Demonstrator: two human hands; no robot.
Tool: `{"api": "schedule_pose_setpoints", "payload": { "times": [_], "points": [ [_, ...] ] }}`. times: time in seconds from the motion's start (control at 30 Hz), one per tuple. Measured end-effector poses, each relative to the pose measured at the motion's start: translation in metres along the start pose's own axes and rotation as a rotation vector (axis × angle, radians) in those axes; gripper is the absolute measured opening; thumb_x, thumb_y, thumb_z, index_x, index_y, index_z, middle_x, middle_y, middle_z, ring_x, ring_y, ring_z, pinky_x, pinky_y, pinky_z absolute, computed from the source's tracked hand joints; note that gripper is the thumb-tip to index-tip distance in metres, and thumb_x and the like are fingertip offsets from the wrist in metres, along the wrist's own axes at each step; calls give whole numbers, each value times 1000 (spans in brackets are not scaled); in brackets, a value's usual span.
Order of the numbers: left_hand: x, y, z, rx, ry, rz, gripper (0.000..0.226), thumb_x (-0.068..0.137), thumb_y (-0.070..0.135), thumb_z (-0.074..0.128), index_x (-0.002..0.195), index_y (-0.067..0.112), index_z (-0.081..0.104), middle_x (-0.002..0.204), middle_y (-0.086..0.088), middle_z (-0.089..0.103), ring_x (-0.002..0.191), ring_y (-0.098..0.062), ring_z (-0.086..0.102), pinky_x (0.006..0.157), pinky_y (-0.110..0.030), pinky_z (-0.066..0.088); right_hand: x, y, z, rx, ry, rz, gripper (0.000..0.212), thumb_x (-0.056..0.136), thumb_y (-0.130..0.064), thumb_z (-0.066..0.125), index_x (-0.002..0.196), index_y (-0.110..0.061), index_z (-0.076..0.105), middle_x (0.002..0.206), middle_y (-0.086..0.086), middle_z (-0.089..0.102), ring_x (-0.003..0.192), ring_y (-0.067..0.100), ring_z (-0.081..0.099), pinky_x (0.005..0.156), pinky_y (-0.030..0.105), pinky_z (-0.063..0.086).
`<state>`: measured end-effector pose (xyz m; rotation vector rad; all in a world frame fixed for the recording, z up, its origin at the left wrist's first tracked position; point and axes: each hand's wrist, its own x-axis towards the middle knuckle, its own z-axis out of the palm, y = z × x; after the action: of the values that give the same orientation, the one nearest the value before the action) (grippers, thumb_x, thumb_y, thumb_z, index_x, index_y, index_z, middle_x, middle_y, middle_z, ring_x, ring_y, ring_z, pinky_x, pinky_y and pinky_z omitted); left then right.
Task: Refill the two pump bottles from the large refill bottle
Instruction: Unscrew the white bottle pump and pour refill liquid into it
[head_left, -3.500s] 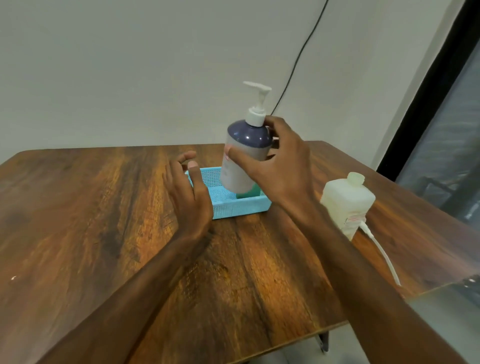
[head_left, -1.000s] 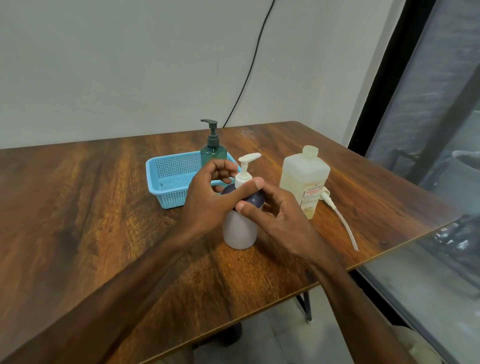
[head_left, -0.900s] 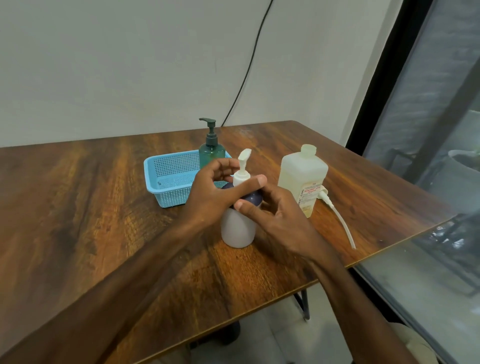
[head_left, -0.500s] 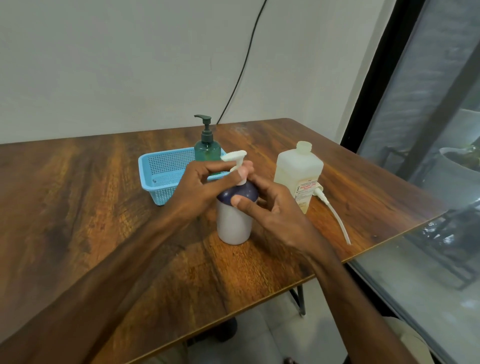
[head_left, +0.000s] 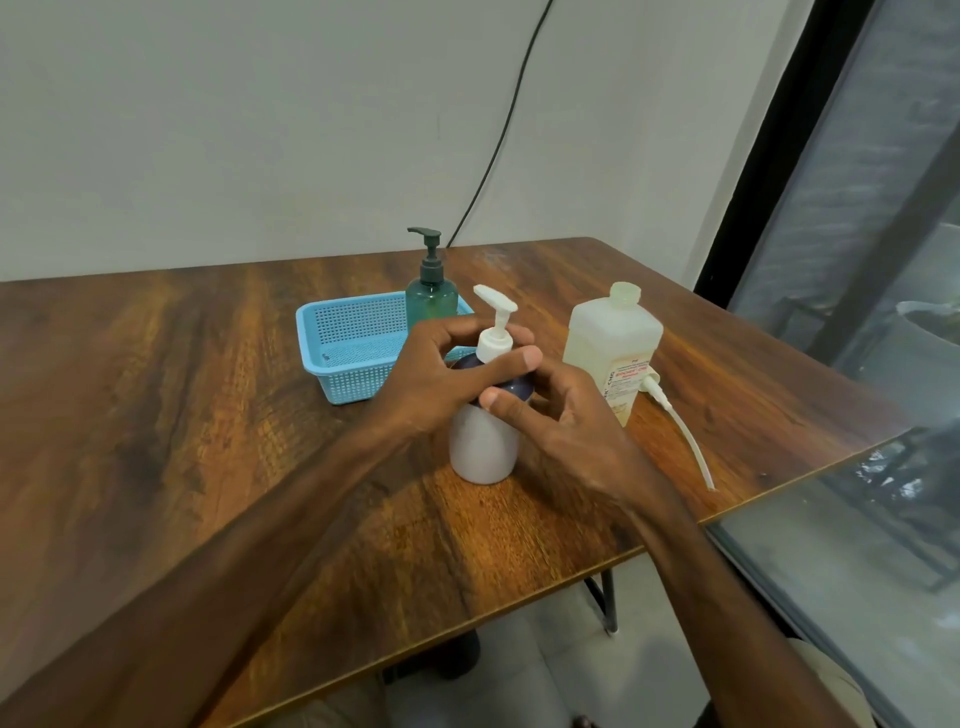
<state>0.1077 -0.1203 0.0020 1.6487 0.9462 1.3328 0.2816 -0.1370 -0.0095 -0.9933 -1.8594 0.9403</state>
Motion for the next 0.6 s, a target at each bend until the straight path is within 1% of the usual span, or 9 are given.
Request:
{"api": "schedule_pose_setpoints", "payload": {
  "times": [0.03,0.07,0.13,0.2,0.23,0.37,0.47,0.53,0.6],
  "points": [
    [-1,2,-3,9,-17,11,29,88,24,82,115,12,79,113,0,79,108,-16,75,92,-34,60,1,0,0,1,-4,-9,69,85,-50,64,147,-25,47,144,-16,53,126,-3,53,91,8,48],
    [-1,1,-8,6,-35,17,28,90,22,80,116,10,78,116,0,79,111,-17,74,95,-36,59,1,0,0,-5,-8,-19,70,85,-50,64,148,-25,46,147,-15,52,128,-3,51,94,9,47],
    [-2,2,-21,-2,-51,1,28,90,19,79,117,11,78,119,1,78,115,-16,73,97,-37,59,1,0,0,-9,-5,-23,71,86,-50,64,150,-26,45,149,-14,51,131,-1,50,98,14,46],
    [-2,3,-30,49,-60,-3,32,85,21,81,116,18,77,118,7,78,113,-9,72,92,-27,59,1,0,1,6,1,-16,69,86,-49,65,149,-26,46,146,-13,54,128,0,52,101,21,48],
    [-2,2,-31,69,-65,-3,34,83,22,82,117,19,77,117,8,78,113,-8,72,91,-26,59,0,0,2,10,4,-13,68,87,-48,65,148,-26,46,144,-13,55,127,0,53,102,23,49],
    [0,7,-26,105,-31,55,36,79,31,82,113,24,75,112,10,79,110,-7,73,88,-22,58,0,0,2,24,2,-22,59,91,-38,67,146,-24,49,140,-12,59,124,0,56,100,22,50],
    [7,19,-27,24,92,68,41,81,35,86,118,23,75,113,9,79,111,-10,73,92,-26,57,1,2,1,30,-1,-15,55,94,-33,68,145,-24,50,136,-12,61,123,1,57,100,24,49],
    [13,32,-32,-42,146,74,41,82,40,86,118,24,76,115,4,79,111,-16,73,93,-33,55,2,3,1,35,-4,-11,56,94,-34,69,145,-25,49,138,-13,61,124,2,57,103,28,49],
    [18,47,-37,-62,164,91,42,82,43,82,117,20,79,113,-2,79,104,-19,72,92,-39,52,3,3,2,33,-5,-15,56,93,-35,69,145,-25,50,138,-13,60,124,1,56,102,27,48]
  ]
}}
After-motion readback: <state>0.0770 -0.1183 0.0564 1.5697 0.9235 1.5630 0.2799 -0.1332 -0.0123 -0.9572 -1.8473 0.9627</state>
